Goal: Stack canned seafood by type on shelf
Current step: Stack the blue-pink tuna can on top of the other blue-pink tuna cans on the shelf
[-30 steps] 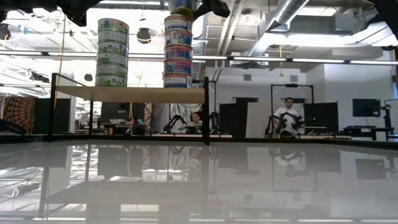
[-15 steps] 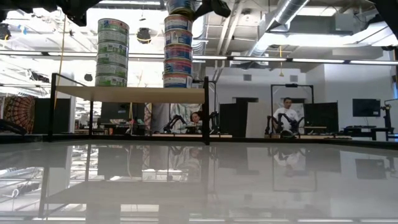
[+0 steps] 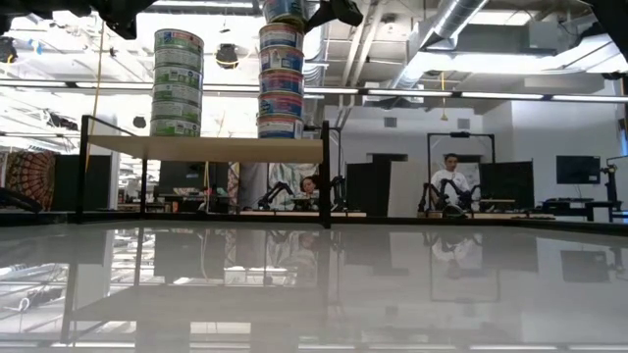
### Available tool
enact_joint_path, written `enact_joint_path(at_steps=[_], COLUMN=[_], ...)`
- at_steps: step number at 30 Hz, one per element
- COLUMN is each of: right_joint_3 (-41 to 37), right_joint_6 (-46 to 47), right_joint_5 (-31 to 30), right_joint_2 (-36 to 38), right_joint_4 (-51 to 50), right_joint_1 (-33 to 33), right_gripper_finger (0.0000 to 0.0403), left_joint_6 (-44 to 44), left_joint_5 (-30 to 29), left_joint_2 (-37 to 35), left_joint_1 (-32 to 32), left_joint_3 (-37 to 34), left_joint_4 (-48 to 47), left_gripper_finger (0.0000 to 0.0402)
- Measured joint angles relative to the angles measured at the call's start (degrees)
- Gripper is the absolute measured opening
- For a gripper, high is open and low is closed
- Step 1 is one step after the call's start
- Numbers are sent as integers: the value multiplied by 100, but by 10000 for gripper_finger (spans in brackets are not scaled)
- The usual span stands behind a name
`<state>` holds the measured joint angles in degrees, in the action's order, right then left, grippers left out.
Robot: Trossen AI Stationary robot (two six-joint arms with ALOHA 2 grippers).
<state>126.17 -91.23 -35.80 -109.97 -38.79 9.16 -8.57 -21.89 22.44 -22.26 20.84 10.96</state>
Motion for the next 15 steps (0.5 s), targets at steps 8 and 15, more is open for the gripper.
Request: enact_joint_path(at_steps=[8,15], right_joint_3=[2,2], right_joint_6=[-313,-316], right_joint_5=[302,298], right_joint_2=[0,0], right_joint_4=[234,237], right_joint_1=[29,152], right_gripper_finger=[318,318], left_joint_6=[-3,13], left_joint_5=[0,57], left_joint_2=[0,0], left_joint_1=[0,0], left_joint_3=[0,0], left_joint_4=[7,4], left_gripper_finger=[215,215])
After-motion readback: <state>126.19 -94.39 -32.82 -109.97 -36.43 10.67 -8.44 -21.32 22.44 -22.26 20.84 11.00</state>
